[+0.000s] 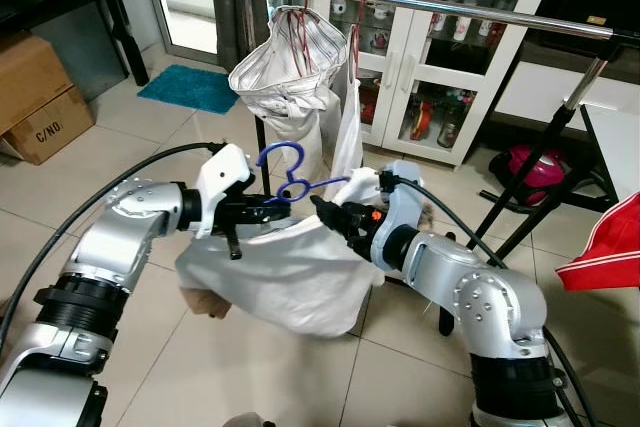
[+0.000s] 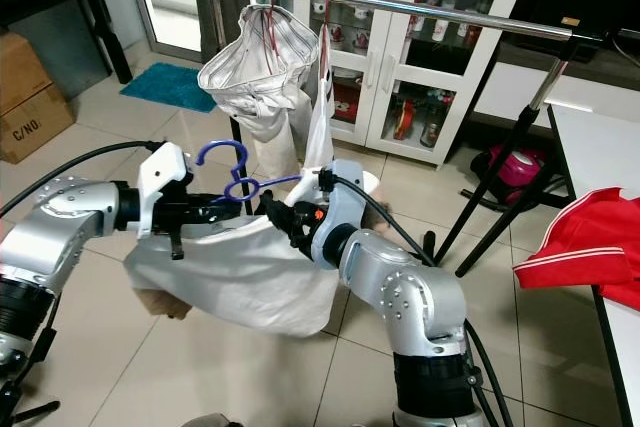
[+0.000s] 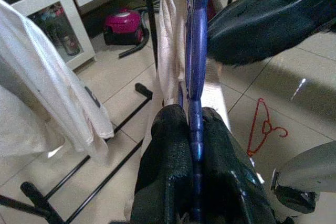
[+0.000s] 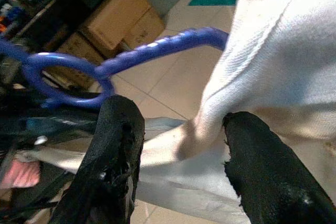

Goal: Hang hanger

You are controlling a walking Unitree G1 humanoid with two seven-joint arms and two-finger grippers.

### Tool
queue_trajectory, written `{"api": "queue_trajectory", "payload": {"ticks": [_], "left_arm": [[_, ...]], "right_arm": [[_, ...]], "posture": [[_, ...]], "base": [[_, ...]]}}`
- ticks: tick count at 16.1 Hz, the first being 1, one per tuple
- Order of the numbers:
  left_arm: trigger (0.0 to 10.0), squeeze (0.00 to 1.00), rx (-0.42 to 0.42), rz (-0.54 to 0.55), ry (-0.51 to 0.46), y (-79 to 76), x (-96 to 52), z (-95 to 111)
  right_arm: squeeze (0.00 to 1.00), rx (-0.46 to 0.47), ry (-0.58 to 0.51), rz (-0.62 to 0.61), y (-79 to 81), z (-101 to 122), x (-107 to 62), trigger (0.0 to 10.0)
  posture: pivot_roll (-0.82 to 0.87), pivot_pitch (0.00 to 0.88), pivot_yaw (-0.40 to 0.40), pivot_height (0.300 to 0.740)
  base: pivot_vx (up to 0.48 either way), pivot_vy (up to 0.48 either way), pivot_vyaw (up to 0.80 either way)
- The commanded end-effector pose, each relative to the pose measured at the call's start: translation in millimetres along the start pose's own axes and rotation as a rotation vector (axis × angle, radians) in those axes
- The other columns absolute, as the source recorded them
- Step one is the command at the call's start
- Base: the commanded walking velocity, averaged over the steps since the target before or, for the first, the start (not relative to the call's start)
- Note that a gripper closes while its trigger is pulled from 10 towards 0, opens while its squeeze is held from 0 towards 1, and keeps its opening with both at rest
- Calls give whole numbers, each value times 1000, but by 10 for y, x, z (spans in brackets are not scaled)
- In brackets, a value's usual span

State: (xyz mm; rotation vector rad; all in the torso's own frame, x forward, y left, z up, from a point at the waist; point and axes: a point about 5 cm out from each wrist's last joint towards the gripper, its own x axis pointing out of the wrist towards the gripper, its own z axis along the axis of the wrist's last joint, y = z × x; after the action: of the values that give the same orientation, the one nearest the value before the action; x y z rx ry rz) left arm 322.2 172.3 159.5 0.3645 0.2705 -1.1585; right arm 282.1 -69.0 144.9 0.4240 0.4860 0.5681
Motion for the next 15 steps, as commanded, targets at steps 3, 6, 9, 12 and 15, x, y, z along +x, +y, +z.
{"api": "queue_trajectory", "payload": {"ticks": [3, 6, 9, 12, 15], "left_arm": [[0, 0, 34, -13, -13, -26, 24, 91], [0, 0, 44, -25, -12, -58, 4, 115], [0, 0, 44, -24, -6, -68, -14, 115], [0, 0, 43, -27, 0, -77, -18, 112], [0, 0, 46, -24, 9, -73, -31, 96]], "right_arm": [[0, -11, -13, -66, -59, 40, 34, 10000], [0, 2, -23, -127, -154, 37, 48, 10000], [0, 52, -42, -160, -221, 26, 56, 10000], [0, 86, -93, -144, -222, 78, 58, 0], [0, 85, -102, -136, -220, 79, 64, 0]], "posture": [[-27, 0, 9, 740], [-24, 0, 6, 740], [-22, 0, 4, 740], [-22, 0, 4, 740], [-21, 0, 6, 740]], "base": [[0, 0, 0], [0, 0, 0], [0, 0, 0], [0, 0, 0], [0, 0, 0]]}}
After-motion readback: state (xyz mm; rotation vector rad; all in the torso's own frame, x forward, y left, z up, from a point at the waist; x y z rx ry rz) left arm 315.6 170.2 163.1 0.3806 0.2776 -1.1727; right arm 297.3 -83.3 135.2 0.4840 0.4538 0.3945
